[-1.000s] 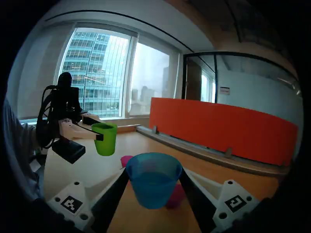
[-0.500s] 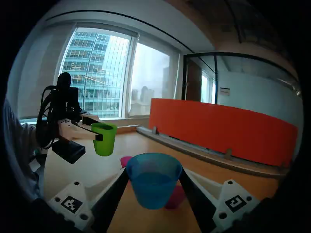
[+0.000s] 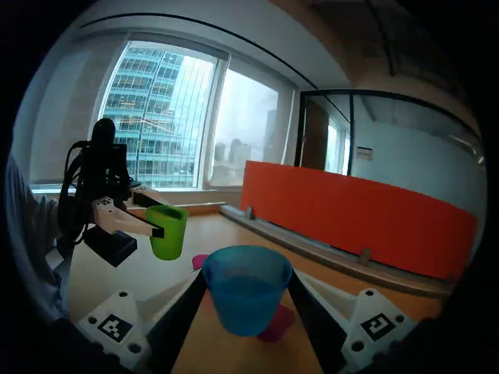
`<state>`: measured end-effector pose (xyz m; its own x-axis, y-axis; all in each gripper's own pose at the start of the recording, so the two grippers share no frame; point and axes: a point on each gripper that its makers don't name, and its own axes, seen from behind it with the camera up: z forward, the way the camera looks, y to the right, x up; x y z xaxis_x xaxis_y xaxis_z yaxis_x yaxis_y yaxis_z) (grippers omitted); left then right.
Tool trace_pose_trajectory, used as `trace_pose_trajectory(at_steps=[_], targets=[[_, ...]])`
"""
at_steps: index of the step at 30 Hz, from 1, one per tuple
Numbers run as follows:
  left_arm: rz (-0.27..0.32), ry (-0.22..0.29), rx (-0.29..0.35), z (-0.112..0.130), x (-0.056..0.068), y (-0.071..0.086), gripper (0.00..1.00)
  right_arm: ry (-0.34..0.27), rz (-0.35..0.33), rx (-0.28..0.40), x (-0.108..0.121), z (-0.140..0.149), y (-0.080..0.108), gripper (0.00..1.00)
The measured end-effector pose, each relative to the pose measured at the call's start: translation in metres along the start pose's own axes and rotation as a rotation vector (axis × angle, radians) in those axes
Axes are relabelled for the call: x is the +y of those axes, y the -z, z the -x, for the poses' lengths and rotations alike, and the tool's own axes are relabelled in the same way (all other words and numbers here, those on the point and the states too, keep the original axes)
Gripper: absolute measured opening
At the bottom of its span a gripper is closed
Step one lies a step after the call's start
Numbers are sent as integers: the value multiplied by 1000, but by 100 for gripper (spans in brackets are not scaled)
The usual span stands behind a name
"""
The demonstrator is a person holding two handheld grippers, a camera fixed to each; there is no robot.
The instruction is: Pour water
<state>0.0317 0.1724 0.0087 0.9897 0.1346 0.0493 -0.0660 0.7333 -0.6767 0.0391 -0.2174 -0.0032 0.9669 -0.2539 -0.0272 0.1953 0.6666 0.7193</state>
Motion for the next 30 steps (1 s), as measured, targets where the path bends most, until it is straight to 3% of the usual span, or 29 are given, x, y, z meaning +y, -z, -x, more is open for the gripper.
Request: trace_pose_trajectory(at_steps=[12,30], targets=[[18,-15,33,-7,13,-2,89,91,-17,16,-2,-26,-5,92],[34,-13,52,-11,24,-5,88,293,-31,30,-1,-65,-22,92]])
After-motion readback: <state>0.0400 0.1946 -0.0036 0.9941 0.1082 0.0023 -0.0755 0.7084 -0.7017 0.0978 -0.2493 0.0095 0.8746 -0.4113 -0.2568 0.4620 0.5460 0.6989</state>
